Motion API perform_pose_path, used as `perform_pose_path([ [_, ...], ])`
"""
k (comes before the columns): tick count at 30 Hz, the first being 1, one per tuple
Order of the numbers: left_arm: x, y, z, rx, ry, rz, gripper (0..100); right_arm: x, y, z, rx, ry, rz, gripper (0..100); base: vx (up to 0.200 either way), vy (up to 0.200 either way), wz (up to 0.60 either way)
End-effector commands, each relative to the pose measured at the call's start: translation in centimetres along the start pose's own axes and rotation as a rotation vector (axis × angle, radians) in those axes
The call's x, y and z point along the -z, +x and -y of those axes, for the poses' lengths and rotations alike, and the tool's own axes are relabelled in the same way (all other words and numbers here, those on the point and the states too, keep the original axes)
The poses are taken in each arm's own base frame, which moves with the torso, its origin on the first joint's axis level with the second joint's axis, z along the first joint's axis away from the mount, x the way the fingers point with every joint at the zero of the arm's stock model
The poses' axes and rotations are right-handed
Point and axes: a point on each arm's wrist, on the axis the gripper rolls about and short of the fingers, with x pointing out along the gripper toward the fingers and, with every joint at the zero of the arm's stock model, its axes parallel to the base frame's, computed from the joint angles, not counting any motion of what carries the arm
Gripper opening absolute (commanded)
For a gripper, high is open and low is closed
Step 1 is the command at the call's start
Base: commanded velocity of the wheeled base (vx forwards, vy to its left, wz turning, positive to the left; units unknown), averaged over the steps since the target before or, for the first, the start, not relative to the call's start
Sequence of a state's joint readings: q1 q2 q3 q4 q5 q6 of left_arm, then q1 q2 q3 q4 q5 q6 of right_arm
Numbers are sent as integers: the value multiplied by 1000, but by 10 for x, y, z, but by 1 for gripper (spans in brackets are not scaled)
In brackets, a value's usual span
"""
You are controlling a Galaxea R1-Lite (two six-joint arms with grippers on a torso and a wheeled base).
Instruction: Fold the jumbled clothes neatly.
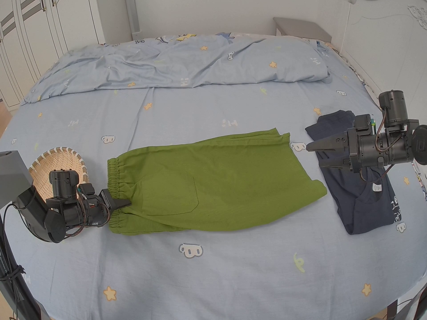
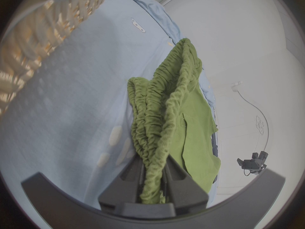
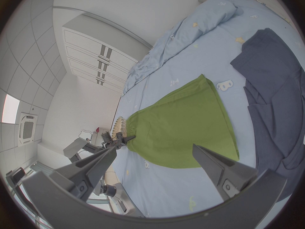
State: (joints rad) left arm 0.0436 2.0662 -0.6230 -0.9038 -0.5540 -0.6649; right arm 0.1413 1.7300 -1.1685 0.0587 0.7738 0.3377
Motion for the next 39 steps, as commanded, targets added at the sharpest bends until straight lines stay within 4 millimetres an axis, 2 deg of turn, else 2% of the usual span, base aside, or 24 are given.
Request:
perform_pose_path([
  [1, -4, -8, 12, 26, -4, 22, 0, -1, 19, 38, 43, 45, -27, 100, 0, 0, 0],
  [6, -8, -16, 18, 44, -6, 19, 0, -3, 33, 82, 99, 73, -46, 100, 0, 0, 0],
  [7, -8, -16, 18, 44, -6, 22, 0, -2, 34, 83, 101, 74, -47, 100, 0, 0, 0],
  [9, -8, -18, 19, 46, -7, 17, 0, 0, 42, 99, 126, 103, -64, 100, 0, 0, 0],
  [13, -7, -16, 19, 46, -8, 10, 0, 0, 45, 116, 143, 130, -67, 100, 0, 0, 0],
  [25, -6, -15, 19, 48, -6, 10, 0, 6, 63, 141, 157, 185, -116, 100, 0, 0, 0],
  [34, -4, -15, 19, 48, -6, 4, 0, 14, 73, 146, 142, 208, -168, 100, 0, 0, 0],
  [39, -4, -16, 21, 52, -3, 6, 0, 17, 86, 147, 121, 210, -196, 100, 0, 0, 0],
])
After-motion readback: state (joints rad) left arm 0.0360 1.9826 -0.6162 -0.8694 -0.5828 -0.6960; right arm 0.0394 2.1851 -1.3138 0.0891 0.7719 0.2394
